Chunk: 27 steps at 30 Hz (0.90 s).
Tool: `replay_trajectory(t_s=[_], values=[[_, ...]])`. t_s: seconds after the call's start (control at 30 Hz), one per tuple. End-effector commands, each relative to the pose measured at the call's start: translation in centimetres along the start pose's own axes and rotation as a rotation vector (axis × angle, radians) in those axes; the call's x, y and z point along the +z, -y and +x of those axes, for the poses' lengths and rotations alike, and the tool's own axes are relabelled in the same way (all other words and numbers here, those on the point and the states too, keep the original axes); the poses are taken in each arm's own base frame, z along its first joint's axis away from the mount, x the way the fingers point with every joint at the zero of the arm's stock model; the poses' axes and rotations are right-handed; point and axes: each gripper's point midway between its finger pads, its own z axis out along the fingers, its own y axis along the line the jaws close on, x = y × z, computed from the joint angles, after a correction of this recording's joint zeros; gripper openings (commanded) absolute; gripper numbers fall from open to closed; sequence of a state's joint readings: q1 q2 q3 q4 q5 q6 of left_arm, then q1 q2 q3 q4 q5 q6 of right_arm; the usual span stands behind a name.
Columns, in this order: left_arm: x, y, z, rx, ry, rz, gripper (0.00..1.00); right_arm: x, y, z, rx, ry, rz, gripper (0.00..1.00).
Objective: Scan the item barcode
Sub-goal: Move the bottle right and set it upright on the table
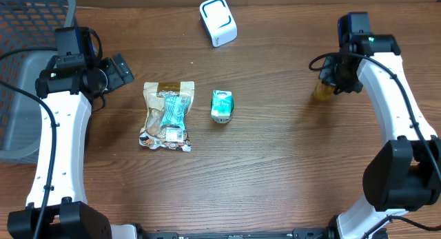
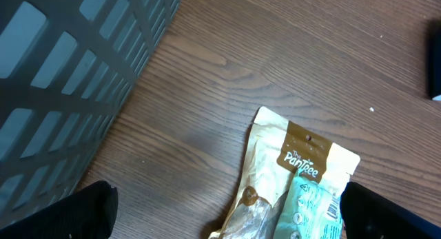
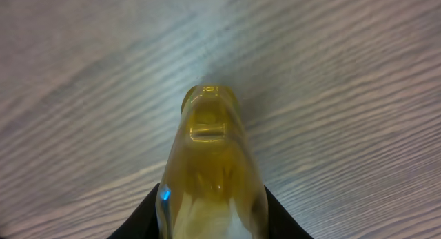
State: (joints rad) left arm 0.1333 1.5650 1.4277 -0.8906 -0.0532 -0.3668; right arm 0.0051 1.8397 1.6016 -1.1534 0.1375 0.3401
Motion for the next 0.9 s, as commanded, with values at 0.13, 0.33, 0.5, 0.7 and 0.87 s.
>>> replay_trajectory(t_s=[0.13, 0.33, 0.5, 0.7, 0.87], values=[[0.0, -0.4, -0.5, -0.005, 0.011, -0.008, 1.00, 0.2, 0.6, 0.0, 0.015, 0.014, 0.027, 0.17], [0.0, -0.4, -0.5, -0.005, 0.011, -0.008, 1.00, 0.2, 0.9, 0.9, 0.009, -0.022, 0.038, 0.20], [0.0, -0.4, -0.5, -0.005, 0.011, -0.008, 0.99, 0.4, 1.1, 1.6, 0.004, -0.047, 0.048, 0.27], [0.0, -0.4, -0.5, -0.005, 0.011, -0.008, 1.00, 0.3, 0.9, 2.2, 0.003, -0.077, 0.031, 0.38], [0.0, -0.4, -0.5, -0.005, 0.011, -0.008, 0.99, 0.3, 0.7, 2.2, 0.003, -0.080, 0.022, 0.45]])
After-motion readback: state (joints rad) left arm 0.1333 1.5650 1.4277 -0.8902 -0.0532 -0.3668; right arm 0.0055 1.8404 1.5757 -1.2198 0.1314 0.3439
